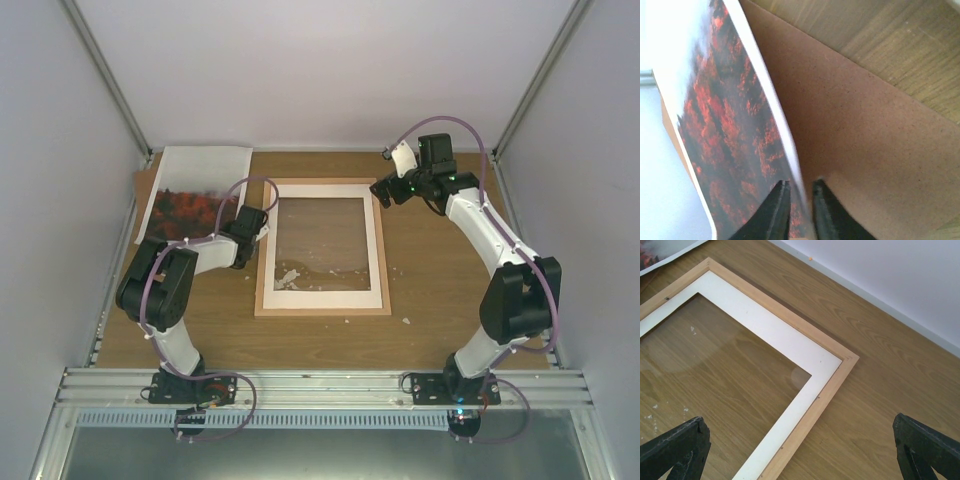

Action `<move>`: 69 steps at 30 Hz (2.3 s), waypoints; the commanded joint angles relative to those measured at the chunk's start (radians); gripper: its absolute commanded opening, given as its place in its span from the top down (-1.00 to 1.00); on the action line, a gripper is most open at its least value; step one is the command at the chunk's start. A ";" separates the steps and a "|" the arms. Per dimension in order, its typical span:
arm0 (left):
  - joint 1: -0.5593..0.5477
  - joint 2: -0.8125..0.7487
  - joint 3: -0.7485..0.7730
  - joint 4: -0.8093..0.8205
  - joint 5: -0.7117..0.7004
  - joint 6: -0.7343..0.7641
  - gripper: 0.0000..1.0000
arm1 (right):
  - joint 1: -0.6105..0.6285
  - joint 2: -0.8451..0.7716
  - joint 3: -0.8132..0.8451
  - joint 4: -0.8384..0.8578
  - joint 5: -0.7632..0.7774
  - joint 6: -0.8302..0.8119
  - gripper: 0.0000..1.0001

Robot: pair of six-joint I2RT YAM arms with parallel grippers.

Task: Put the photo into the frame
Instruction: Pick up the photo at the center of the board, then turn over the photo from the photo frame.

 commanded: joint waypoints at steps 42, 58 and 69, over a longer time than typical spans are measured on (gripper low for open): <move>-0.180 -0.788 0.429 -0.384 0.136 0.276 1.00 | 0.613 -0.090 0.333 -0.013 0.231 -0.581 -0.99; -0.191 -0.880 0.326 -0.218 0.227 0.365 1.00 | 0.625 0.040 0.526 -0.325 0.203 -0.444 -0.07; -0.191 -0.903 0.331 -0.160 0.249 0.302 0.59 | 0.638 0.012 0.547 -0.326 0.246 -0.366 0.95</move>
